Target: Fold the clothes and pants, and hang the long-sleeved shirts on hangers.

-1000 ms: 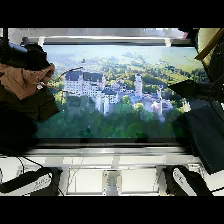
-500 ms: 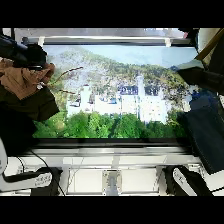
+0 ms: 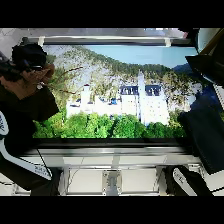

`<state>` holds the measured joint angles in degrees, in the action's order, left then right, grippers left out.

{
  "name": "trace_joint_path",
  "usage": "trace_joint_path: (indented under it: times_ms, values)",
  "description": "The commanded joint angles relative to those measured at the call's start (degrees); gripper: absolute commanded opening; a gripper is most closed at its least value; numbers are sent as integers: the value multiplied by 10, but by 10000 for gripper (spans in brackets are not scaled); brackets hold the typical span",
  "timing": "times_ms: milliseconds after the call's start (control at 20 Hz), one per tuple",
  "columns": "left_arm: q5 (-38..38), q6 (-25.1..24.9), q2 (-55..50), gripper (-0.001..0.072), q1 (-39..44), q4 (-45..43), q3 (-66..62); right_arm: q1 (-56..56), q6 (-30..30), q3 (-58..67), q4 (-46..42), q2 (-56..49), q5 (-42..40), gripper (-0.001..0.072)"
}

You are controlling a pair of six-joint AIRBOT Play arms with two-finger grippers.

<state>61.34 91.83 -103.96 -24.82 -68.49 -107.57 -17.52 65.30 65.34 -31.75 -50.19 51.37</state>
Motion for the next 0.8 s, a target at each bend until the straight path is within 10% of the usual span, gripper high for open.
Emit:
trace_joint_path:
  times_ms: [0, 200, 650, 700, 750]
  values:
    - [-83, -90, -61, 656, -42, 126, -1, 0, 62, 0, 13, 0, 2, 22]
    - [-136, -128, -74, 713, -16, -12, -1, 0, 63, 0, 37, 1, -1, 22]
    - [-220, -125, -140, 697, 35, -18, -2, 0, 63, 0, 88, 1, -32, 22]
    - [-221, -125, -146, 638, 36, -18, -2, 0, 63, 0, 91, 1, -32, 21]
    - [-218, -124, -148, 314, 36, -18, -2, 0, 63, 0, 90, 1, -32, 22]
